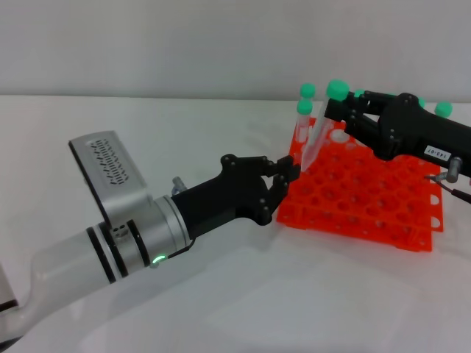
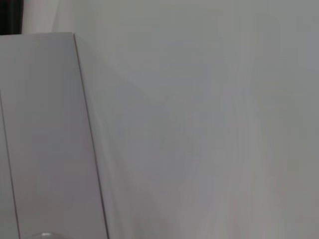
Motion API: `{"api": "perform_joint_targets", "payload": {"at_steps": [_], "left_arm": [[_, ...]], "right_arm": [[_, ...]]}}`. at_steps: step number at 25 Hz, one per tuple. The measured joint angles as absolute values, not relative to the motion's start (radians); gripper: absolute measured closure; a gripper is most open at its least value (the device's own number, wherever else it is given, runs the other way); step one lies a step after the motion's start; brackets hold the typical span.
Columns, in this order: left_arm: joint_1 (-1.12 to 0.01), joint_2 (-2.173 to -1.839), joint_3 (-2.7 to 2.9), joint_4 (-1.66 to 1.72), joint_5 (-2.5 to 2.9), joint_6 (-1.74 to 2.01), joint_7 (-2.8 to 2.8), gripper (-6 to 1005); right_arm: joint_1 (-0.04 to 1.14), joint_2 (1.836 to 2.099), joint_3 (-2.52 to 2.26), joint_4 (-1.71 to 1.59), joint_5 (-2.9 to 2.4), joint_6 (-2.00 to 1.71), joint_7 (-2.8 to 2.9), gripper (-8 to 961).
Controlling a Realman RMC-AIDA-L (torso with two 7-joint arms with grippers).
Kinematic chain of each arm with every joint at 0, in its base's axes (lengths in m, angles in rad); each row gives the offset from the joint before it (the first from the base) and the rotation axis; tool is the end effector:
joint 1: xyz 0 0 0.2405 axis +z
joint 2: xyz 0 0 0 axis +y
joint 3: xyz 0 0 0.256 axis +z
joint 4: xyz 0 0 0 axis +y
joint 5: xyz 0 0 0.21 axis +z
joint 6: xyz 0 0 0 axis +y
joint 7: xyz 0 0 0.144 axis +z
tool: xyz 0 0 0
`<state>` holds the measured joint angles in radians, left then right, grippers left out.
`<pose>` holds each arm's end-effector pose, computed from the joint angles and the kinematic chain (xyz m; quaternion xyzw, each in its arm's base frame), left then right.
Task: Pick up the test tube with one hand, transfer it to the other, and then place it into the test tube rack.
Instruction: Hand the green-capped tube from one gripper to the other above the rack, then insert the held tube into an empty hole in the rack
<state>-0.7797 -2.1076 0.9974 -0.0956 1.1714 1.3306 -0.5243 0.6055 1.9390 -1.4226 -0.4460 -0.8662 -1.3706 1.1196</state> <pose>-0.2076 0.3399 -0.0961 -0.8937 -0.1080 -0.3582 0.2475 0.1945 0.3770 0.0114 -0.8739 0.1356 0.4272 0.1881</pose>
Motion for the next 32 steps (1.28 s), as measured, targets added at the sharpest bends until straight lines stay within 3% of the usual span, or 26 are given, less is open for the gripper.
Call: {"api": "perform_joint_targets", "payload": {"at_steps": [10,18,23,32], "left_arm": [[-0.729,-2.108,0.997,-0.090,1.081,1.332,-0.522,890],[-0.649,-2.105,0.997,-0.081,0.898,1.377,-0.519,499],[-0.557,-2.101,0.997,-0.028,0.806,1.467,-0.512,330],[-0.424,-2.107,0.997,-0.127,0.348,1.704,-0.364,332]], "right_arm": [[0.590,1.941,-1.352,-0.455,-0.871,-1.373,1.120,749],[0.585,1.939,-1.317,-0.450,-0.870,-1.354,1.103,749],[0.576,1.942,-1.313,-0.455,-0.871,-1.321,1.092,750],[0.572,1.956,-1.312,-0.454,-0.869,-1.281,1.063,750]]}}
